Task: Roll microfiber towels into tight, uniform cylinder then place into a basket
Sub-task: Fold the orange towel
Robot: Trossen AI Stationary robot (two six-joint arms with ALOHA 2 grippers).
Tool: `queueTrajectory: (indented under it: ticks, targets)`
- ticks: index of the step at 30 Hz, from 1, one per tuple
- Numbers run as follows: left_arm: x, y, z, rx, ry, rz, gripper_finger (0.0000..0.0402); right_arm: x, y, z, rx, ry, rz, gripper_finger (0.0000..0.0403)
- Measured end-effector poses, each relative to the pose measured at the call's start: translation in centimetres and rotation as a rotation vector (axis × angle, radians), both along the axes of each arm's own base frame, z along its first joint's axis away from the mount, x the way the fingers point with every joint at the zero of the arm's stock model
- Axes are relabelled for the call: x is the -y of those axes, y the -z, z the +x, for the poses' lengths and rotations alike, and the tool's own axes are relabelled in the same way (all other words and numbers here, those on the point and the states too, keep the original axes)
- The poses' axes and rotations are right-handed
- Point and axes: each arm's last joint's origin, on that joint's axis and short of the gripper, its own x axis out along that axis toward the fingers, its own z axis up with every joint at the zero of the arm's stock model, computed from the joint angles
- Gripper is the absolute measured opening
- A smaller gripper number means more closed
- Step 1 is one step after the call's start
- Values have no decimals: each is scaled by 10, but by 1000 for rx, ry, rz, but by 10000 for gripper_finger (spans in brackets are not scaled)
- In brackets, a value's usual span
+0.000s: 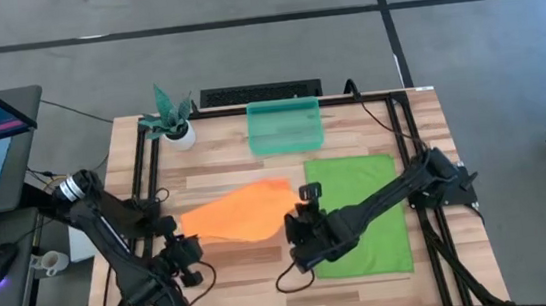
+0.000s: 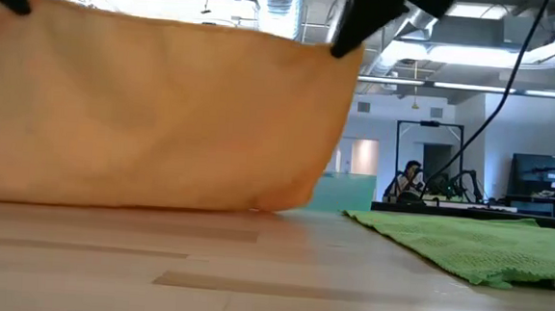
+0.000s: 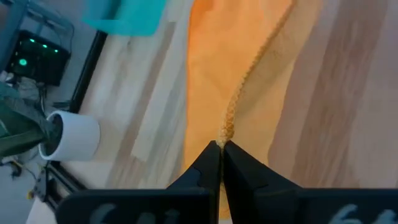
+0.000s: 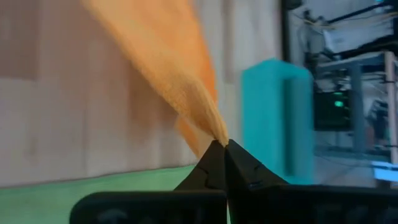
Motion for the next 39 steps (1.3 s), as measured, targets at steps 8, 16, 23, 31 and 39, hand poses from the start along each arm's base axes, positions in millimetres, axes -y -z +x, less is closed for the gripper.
queueTrajectory:
  ticks: [8, 16, 23, 31, 39]
  targets:
    - [-35, -36, 1, 147, 41, 43, 0, 26, -25, 5, -2, 71, -71, 5]
    - [-91, -72, -5, 217, 4, 89, 0, 62, -46, -1, -5, 157, -125, 10]
    - [-137, -90, -11, 165, -55, 199, 0, 112, -83, -4, 195, 288, -126, 8]
    - [-165, -96, -5, 95, -113, 313, 0, 146, -98, 1, 306, 365, -101, 4]
    - [-160, -85, 0, 2, -94, 17, 0, 120, -69, 2, 230, 300, 92, 5]
